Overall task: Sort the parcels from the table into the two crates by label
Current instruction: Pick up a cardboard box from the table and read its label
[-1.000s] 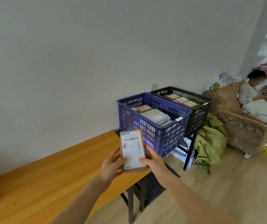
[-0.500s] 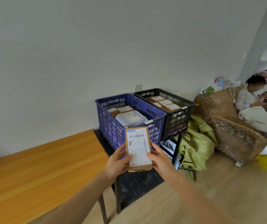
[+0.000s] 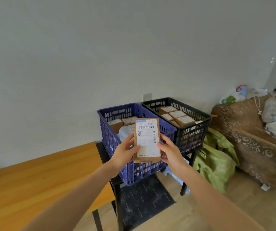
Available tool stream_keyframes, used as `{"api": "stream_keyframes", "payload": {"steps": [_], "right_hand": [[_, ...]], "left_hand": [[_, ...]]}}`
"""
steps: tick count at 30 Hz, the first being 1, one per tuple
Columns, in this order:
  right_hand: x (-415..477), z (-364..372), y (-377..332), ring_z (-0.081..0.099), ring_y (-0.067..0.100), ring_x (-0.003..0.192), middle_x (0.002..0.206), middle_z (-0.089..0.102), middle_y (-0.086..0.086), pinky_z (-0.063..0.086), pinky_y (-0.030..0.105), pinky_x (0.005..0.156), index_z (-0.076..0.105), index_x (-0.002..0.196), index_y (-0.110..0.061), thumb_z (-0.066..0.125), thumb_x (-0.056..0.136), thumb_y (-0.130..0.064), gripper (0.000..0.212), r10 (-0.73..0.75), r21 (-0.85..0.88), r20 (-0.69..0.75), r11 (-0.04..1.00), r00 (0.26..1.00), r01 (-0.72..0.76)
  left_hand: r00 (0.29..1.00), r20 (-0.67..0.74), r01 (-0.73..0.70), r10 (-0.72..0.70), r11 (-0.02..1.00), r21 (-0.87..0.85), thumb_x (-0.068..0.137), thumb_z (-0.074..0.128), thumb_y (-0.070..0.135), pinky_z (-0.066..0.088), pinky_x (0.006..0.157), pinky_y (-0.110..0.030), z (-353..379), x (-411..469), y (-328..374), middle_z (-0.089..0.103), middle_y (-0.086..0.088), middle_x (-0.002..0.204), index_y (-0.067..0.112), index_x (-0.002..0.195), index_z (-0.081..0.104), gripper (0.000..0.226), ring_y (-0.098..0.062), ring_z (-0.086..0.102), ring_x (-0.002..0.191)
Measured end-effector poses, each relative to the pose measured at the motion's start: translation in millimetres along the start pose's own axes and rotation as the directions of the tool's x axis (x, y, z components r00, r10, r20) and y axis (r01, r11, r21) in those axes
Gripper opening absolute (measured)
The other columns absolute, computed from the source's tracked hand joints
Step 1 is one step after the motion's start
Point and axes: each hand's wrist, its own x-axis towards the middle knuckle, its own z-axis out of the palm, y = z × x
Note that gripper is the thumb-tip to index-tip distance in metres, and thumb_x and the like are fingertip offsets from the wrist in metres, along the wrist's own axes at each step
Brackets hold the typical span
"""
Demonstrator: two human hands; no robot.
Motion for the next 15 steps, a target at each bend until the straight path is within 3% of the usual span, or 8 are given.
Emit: {"api": "stream_keyframes", "payload": {"steps": [3,7,10,15], "right_hand": [[40.3,-1.1,-14.1,0.063,0.019,0.102,0.115,0.065,-0.003,0.050,0.029,0.071,0.049,0.127,-0.034,0.049,0.099,-0.011,0.036,-0.010,0.008,0.040,1.000,0.999,0.010],[100.5,1.3,-26.9,0.063,0.017,0.104,0.119,0.065,-0.002,0.052,0.031,0.074,0.049,0.126,-0.034,0.051,0.098,-0.011,0.037,-0.010,0.026,0.096,1.000,0.995,0.008],[140.8,6.0,-28.9,0.063,0.016,0.104,0.118,0.065,-0.001,0.052,0.029,0.074,0.048,0.128,-0.032,0.050,0.098,-0.009,0.038,-0.003,0.027,0.133,1.000,0.991,-0.001],[193.8,14.6,-18.2,0.064,0.022,0.108,0.119,0.066,0.003,0.053,0.041,0.092,0.048,0.132,-0.028,0.050,0.098,-0.006,0.041,0.016,0.014,0.154,1.000,0.988,-0.018]], "left_hand": [[0.999,-0.032,-0.025,0.024,0.999,-0.022,0.095,0.058,0.017,0.056,0.080,-0.026,-6.3,37.4,8.6,0.051,0.010,0.139,0.037,0.145,0.032,0.060,-0.015,0.057,0.118],[0.996,-0.079,-0.035,0.033,0.999,-0.021,0.094,0.060,0.020,0.050,0.099,-0.045,-21.0,90.5,15.5,0.051,0.008,0.139,0.041,0.142,0.035,0.058,-0.018,0.055,0.121],[0.994,-0.106,-0.038,0.039,0.999,0.007,0.092,0.062,0.021,0.049,0.099,-0.050,-34.2,128.1,16.0,0.053,0.006,0.138,0.042,0.141,0.037,0.059,-0.019,0.056,0.121],[0.987,-0.156,-0.036,0.046,0.997,0.069,0.094,0.059,0.016,0.052,0.095,-0.048,-50.4,173.3,7.2,0.053,0.003,0.138,0.038,0.141,0.037,0.056,-0.019,0.057,0.120]]}}
